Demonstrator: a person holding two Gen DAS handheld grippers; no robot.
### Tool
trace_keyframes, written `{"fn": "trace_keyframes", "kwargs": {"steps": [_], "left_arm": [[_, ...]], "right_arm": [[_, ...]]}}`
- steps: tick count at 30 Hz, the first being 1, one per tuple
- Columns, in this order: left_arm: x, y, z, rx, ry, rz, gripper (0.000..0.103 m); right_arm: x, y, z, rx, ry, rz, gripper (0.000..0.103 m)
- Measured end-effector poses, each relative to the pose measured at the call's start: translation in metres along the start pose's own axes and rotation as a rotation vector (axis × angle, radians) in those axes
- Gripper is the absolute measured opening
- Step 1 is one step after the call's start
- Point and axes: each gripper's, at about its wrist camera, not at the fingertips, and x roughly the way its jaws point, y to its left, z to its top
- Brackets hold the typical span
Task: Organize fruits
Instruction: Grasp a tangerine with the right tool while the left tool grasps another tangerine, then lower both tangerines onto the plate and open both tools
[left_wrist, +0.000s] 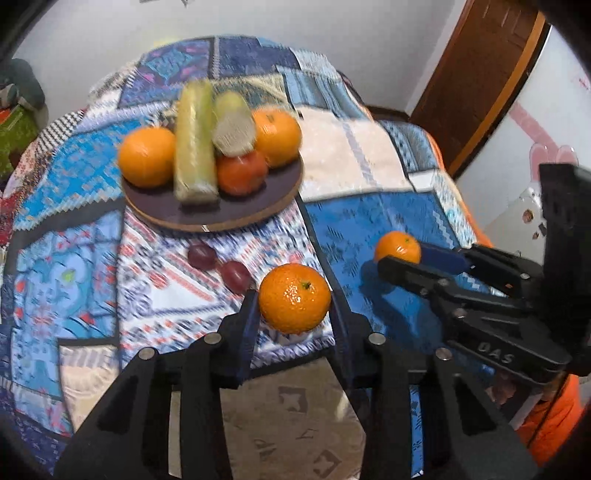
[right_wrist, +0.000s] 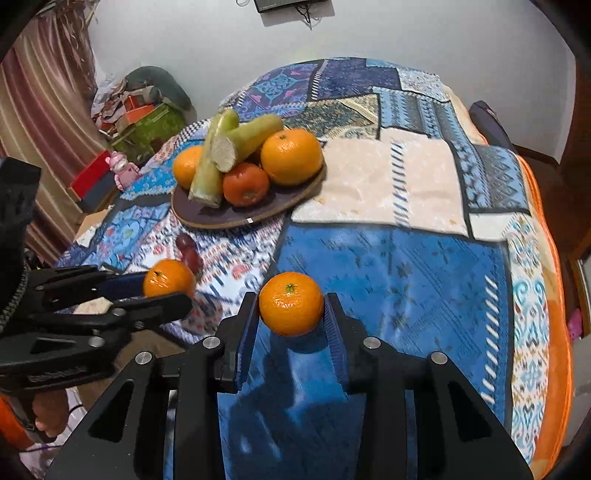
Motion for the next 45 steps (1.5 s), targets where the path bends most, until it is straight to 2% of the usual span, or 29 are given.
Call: {"fn": "trace_keyframes", "kwargs": {"steps": [11, 19, 26, 32, 45], "left_arm": [[-0.019, 0.061, 0.039, -0.062, -0.068, 0.101, 0.038], [0.003, 0.091, 0.058, -0.102, -0.058, 0.133, 0.038], [0.019, 0.092, 0.066, -0.09, -0.048, 0.134, 0.038], [0.028, 0.097, 0.072, -0.088, -0.048, 0.171, 0.038], [0.035, 0.103, 0.069, -0.132, -0.037, 0.14, 0.038]], "right_arm": [[0.023, 0.015, 0.046, -0.031, -0.046, 0.022, 0.033], [0.052, 0.013, 0.068, -0.028, -0.04, 0.014, 0.033], [0.071, 0.009, 0.073, -0.021, -0.007, 0.003, 0.033], [0.079, 0.008, 0.073, -0.02, 0.001, -0.001, 0.033], [0.08, 0.009, 0.073, -0.024, 0.002, -0.009, 0.033]]}}
